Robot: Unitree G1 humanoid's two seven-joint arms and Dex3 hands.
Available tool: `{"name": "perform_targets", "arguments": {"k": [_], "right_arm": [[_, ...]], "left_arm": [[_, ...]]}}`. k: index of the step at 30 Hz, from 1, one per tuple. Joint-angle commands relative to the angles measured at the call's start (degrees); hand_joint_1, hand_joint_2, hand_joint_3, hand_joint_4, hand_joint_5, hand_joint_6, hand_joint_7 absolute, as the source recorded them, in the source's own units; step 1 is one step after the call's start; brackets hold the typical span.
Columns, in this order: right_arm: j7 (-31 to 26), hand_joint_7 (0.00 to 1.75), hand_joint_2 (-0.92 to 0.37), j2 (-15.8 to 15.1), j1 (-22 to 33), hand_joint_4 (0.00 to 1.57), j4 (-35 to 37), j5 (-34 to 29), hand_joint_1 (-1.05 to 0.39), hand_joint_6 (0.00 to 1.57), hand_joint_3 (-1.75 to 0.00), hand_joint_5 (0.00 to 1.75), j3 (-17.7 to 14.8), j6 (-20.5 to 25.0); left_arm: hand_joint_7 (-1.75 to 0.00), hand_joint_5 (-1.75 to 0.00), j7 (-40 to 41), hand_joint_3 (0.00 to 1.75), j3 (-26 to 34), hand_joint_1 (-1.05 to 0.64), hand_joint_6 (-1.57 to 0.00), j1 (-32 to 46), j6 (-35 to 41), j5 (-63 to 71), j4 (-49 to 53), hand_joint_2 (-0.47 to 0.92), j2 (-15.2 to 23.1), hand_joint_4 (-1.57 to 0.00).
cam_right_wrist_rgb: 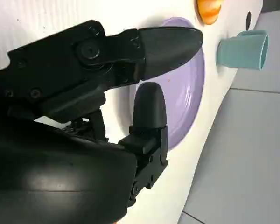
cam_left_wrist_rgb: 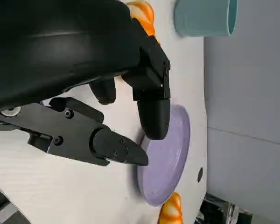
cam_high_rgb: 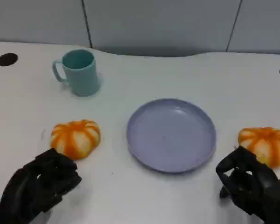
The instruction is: Grasp the bread from the table and place it into the plate.
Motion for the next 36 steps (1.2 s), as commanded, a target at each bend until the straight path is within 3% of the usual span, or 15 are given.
{"name": "perform_targets", "arguments": {"k": [1,27,33,36], "right_arm": [[-0.1,1.75,-0.92,-0.6,0.0,0.61,-0.1,0.2,-0.26,0.4,-0.32,1.75,-0.6,-0.7],[-0.7,1.75,-0.92,0.2,0.2,0.62,-0.3,-0.1,-0.26,0.41,-0.32,1.75,0.1,-0.8],[-1.7,1.75,-0.92,0.8,0.6,0.58,-2.1,-1.4,-0.27,0.39,-0.33,1.75,1.1,1.5],[-1.4,1.75,-0.92,1.1,0.7,0.58,-2.6,-1.0,-0.26,0.38,-0.33,1.75,1.0,2.3]], "left_arm": [[-1.36,-1.75,-0.5,0.0,0.6,-0.32,-0.57,-0.3,-0.8,0.3,0.5,0.89,0.9,-0.56],[-1.34,-1.75,-0.5,0.0,1.0,-0.33,-0.57,0.4,-1.5,0.2,-0.8,0.89,1.4,-0.56],[-1.37,-1.68,11.8,0.0,-0.8,-0.28,-0.56,2.0,-18.2,16.8,-8.1,0.9,2.2,-0.55],[-1.42,-1.67,16.6,0.01,-1.4,-0.25,-0.54,1.7,-22.9,22.9,-8.5,0.91,3.0,-0.57]]}}
